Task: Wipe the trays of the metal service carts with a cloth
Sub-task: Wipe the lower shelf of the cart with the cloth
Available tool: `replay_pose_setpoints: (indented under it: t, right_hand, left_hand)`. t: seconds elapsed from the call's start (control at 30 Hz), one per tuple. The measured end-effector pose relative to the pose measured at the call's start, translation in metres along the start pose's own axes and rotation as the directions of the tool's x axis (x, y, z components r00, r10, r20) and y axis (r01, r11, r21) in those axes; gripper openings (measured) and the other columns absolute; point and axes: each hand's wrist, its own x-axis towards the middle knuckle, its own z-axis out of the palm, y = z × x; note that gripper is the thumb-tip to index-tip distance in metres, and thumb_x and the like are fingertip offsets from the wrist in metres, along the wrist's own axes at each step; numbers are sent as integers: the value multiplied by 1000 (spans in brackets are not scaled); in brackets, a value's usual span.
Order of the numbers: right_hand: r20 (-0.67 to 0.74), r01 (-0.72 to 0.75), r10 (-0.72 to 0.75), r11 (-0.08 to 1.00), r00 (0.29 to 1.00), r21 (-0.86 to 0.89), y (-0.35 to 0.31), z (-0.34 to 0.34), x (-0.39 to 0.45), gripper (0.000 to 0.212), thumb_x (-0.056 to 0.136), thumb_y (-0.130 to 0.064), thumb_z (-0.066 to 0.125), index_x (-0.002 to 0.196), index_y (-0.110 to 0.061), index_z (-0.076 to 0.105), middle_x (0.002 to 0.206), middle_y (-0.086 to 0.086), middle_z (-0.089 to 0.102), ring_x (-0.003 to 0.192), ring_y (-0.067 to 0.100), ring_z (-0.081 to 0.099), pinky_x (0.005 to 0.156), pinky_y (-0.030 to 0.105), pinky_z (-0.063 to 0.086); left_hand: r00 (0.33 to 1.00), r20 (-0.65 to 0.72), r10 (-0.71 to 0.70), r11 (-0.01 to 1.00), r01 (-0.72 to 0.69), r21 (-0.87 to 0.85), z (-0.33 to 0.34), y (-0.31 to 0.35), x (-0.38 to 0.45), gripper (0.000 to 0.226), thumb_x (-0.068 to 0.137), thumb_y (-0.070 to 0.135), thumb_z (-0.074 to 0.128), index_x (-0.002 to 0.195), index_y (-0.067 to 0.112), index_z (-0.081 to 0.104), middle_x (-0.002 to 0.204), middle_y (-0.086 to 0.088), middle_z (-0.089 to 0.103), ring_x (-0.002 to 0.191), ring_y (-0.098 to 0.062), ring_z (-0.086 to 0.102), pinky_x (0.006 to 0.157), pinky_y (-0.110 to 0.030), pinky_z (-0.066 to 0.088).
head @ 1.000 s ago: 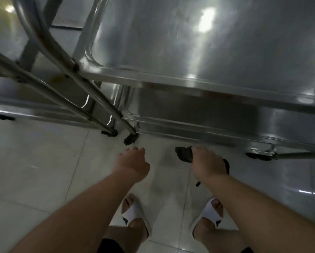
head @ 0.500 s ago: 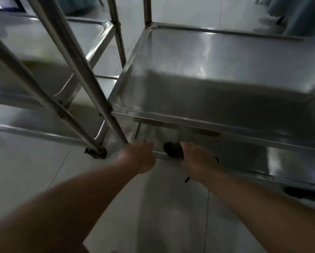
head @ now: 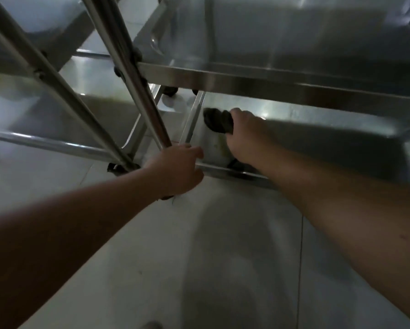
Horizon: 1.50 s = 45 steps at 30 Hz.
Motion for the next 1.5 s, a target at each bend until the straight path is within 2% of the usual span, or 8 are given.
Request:
replay_pose_setpoints:
  t: [0.2,0.43,0.57,0.73,0.93,1.2,1.37,1.5]
  right_hand:
    - [-63,108,-98,980,993,166,-25,24,3,34,101,-29,60,134,-21,52,109,1,61,98,25,62,83,47,56]
    - [126,150,-182,961,975,232,-41,70,11,44,97,-32,59,140,-30,51,111,-6,57,106,22,58,87,40,46]
    - [338,98,-230,926,913,366,-28,93,8,54,100,-44,38,154,-40,45,149,-2,55,134,20,50,117,43,37]
    - [263,274,-273,961,925,35,-23,122,10,62,109,-54,21,166,-32,23,174,-13,17,161,11,1,130,38,-1]
    - [5,-121,122,988,993,-95,62,98,1,59,109,-40,38,164,-21,33,174,-3,21,161,26,11,129,45,8]
    - [-119,-688,679,724,725,-60,176,41,13,65,106,-44,22,166,-18,22,176,-3,11,162,28,1,129,52,7]
    - [-59,-494,491,865,869,-86,98,68,97,64,107,-44,26,165,-16,26,175,0,17,161,29,6,126,48,12]
    - [109,-41,57,989,992,-143,1,105,109,63,109,-46,27,167,-24,22,175,-5,15,162,25,5,128,44,9]
  left_hand:
    - [978,206,-39,975,82,-206,-5,-65,-21,16,102,41,61,117,45,66,116,15,67,109,-13,67,93,-32,49]
    - [987,-85,-136,879,81,-469,-7,-86,-3,36,93,55,72,122,41,56,106,21,67,98,3,65,82,-27,50]
    - [874,-369,-315,723,-31,-690,8,-68,17,31,91,42,75,107,16,68,90,5,70,82,-4,68,73,-20,55]
    - [812,-335,-479,284,-217,-934,18,-41,36,13,89,16,68,79,9,64,67,1,64,66,-13,65,67,-25,58]
    - [800,-378,-466,292,-264,-919,21,-46,43,12,78,19,66,69,18,58,58,-1,57,57,-19,58,64,-37,56]
    - [759,-422,-496,200,-373,-906,27,-42,53,21,71,19,63,53,28,56,50,0,50,49,-20,50,56,-33,47]
    - [742,-457,-491,185,-424,-887,28,-37,52,22,74,18,61,56,31,58,51,6,51,48,-15,50,52,-30,48]
    - [729,-465,-503,204,-423,-883,30,-38,51,12,75,15,59,64,19,54,50,5,50,47,-15,50,52,-30,48]
